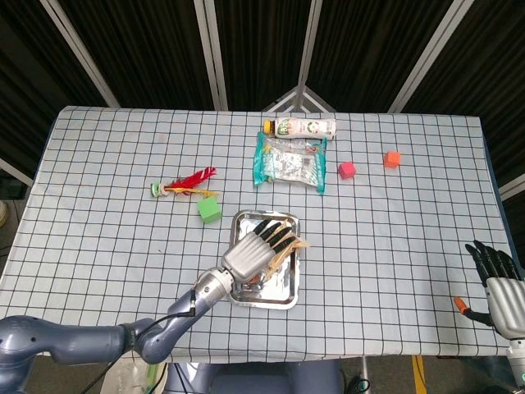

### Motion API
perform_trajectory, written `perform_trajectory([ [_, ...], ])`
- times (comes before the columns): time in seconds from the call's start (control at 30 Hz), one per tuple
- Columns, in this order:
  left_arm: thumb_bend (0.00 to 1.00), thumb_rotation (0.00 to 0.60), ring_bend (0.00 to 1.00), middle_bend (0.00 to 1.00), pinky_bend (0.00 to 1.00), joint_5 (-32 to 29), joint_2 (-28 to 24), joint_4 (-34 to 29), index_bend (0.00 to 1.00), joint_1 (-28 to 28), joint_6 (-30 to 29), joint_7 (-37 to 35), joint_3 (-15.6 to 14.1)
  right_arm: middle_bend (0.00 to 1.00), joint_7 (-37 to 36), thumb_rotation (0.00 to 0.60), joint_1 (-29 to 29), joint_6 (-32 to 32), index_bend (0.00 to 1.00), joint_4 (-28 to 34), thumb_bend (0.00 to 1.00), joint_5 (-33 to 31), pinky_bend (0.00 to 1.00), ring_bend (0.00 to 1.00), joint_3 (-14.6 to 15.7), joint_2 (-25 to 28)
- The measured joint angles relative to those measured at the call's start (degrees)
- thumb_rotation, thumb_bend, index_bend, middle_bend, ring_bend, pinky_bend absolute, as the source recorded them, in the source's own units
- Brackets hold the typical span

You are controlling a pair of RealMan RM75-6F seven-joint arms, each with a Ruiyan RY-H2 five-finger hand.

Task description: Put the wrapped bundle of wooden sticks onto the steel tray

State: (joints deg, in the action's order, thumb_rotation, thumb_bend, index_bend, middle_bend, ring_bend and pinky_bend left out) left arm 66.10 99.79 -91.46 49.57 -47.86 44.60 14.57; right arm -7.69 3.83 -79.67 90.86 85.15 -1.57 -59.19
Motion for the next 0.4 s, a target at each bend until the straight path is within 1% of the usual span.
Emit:
perform_trajectory([
  [0.07, 0.0, 0.6, 0.0, 0.0, 0.04, 0.2, -3.7, -5.0, 0.0, -1.7, -2.0, 0.5, -1.3, 0.0, 0.4, 0.6, -0.1, -0.4, 0.0, 0.2, 0.31, 0.4, 0.0, 0.0, 0.1, 0.0],
  [0.13, 0.0, 0.6, 0.0, 0.0, 0.02, 1.9, -8.7, -11.1, 0.0, -4.9, -5.8, 0.6, -4.0, 0.0, 0.6, 0.6, -0.3, -1.1, 0.0, 0.4, 0.31, 0.8, 0.0, 0.0, 0.2, 0.0],
  [0.17, 0.0, 0.6, 0.0, 0.0, 0.01, 3.3, -10.7, -13.3, 0.0, -6.7, -8.0, 0.4, -5.6, 0.0, 0.8, 0.6, -0.5, -1.6, 0.0, 0.4, 0.31, 1.0, 0.0, 0.0, 0.2, 0.0],
  [0.2, 0.0, 0.6, 0.0, 0.0, 0.01, 5.5, -13.1, -15.7, 0.0, -9.5, -11.4, -0.2, -8.0, 0.0, 0.9, 0.6, -0.6, -1.9, 0.0, 0.5, 0.31, 1.2, 0.0, 0.0, 0.3, 0.0],
  [0.23, 0.0, 0.6, 0.0, 0.0, 0.0, 7.3, -14.7, -16.9, 0.0, -11.8, -14.3, -0.8, -9.8, 0.0, 1.1, 0.6, -0.7, -2.3, 0.0, 0.5, 0.31, 1.3, 0.0, 0.0, 0.3, 0.0],
  [0.27, 0.0, 0.6, 0.0, 0.0, 0.0, 9.1, -16.0, -17.6, 0.0, -14.2, -17.5, -1.5, -11.6, 0.0, 1.3, 0.6, -0.9, -2.6, 0.0, 0.5, 0.31, 1.4, 0.0, 0.0, 0.2, 0.0],
  [0.3, 0.0, 0.6, 0.0, 0.0, 0.0, 11.1, -17.5, -17.7, 0.0, -17.8, -21.9, -2.8, -13.9, 0.0, 1.6, 0.6, -0.9, -2.7, 0.0, 0.5, 0.31, 1.3, 0.0, 0.0, 0.2, -0.1],
  [0.33, 0.0, 0.6, 0.0, 0.0, 0.0, 12.2, -18.4, -17.1, 0.0, -20.6, -25.4, -4.1, -15.5, 0.0, 1.9, 0.6, -0.9, -2.7, 0.0, 0.4, 0.31, 1.3, 0.0, 0.0, 0.2, -0.2],
  [0.4, 0.0, 0.6, 0.0, 0.0, 0.0, 14.0, -19.9, -14.0, 0.0, -27.4, -32.9, -7.3, -18.5, 0.0, 2.7, 0.6, -0.8, -2.4, 0.0, 0.4, 0.31, 1.2, 0.0, 0.0, 0.2, -0.5],
])
